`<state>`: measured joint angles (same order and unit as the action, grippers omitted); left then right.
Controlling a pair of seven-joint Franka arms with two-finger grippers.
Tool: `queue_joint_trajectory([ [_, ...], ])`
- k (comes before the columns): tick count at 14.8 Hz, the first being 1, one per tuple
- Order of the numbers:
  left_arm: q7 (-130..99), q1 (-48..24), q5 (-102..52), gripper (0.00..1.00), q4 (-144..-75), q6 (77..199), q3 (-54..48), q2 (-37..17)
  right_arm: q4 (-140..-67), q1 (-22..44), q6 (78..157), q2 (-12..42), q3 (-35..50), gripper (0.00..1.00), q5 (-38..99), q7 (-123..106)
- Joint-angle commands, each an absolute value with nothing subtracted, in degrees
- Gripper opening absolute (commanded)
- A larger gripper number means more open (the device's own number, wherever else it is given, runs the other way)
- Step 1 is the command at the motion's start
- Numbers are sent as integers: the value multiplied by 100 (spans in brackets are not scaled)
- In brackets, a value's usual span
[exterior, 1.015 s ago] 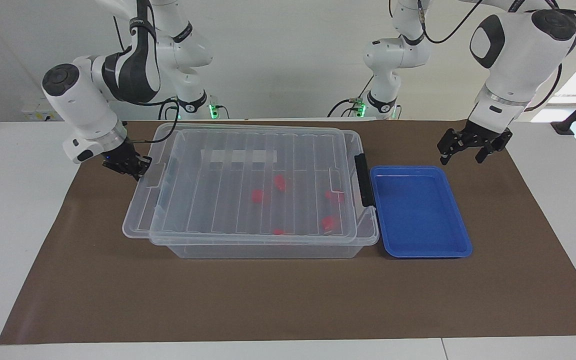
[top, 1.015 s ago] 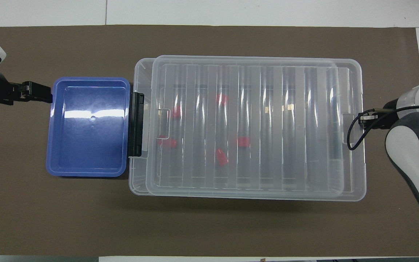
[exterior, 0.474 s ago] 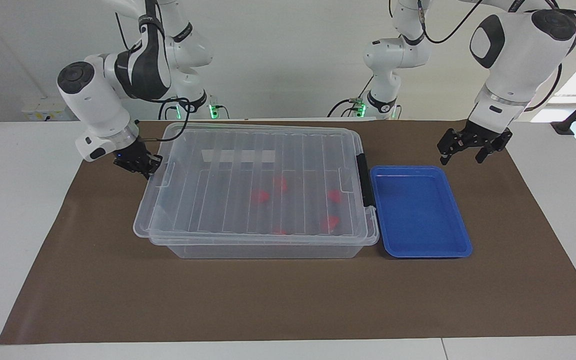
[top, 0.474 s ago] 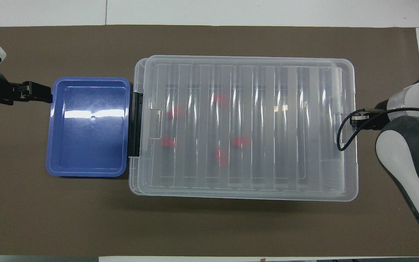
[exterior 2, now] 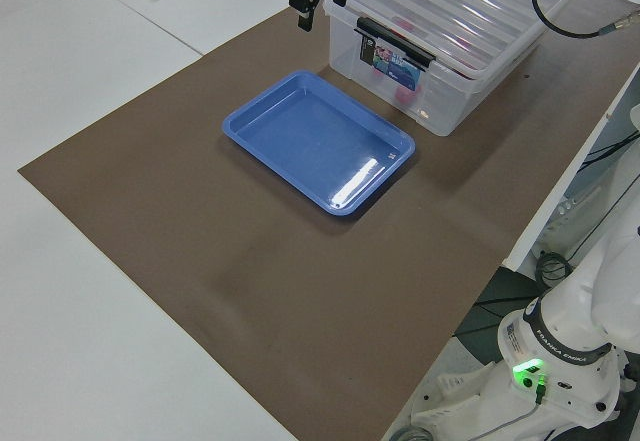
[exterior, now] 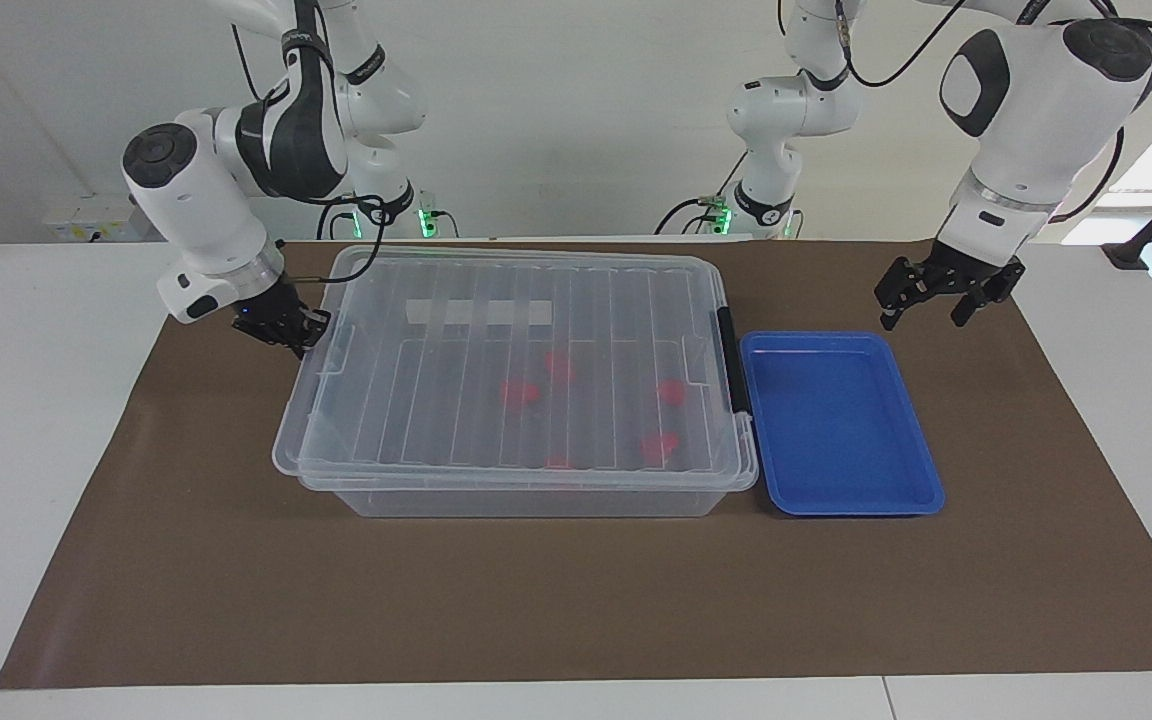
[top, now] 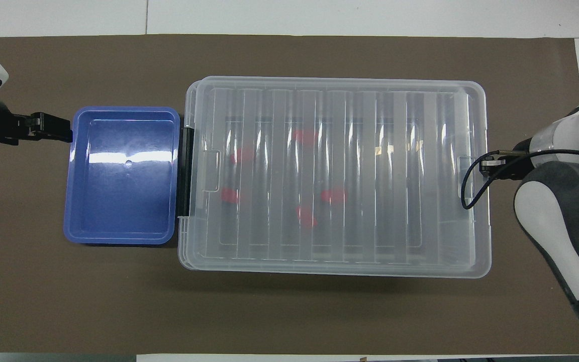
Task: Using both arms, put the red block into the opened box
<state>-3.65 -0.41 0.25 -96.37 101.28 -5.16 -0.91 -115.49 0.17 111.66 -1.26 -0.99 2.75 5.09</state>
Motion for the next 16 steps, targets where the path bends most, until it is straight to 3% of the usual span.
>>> queue_joint_trajectory([
  [1, -290, 18, 18, 100, -9668, 10055, -554, -9, -11698, 0, 11224, -229, -53, 0, 378, 589],
  [10, -290, 18, 18, 100, -9668, 10055, -545, -9, -11444, 9, 11110, -176, -44, 0, 343, 449],
  [16, -290, 18, 18, 100, -9668, 10055, -545, -9, -10321, -44, 9926, -158, -53, 0, 255, 334],
])
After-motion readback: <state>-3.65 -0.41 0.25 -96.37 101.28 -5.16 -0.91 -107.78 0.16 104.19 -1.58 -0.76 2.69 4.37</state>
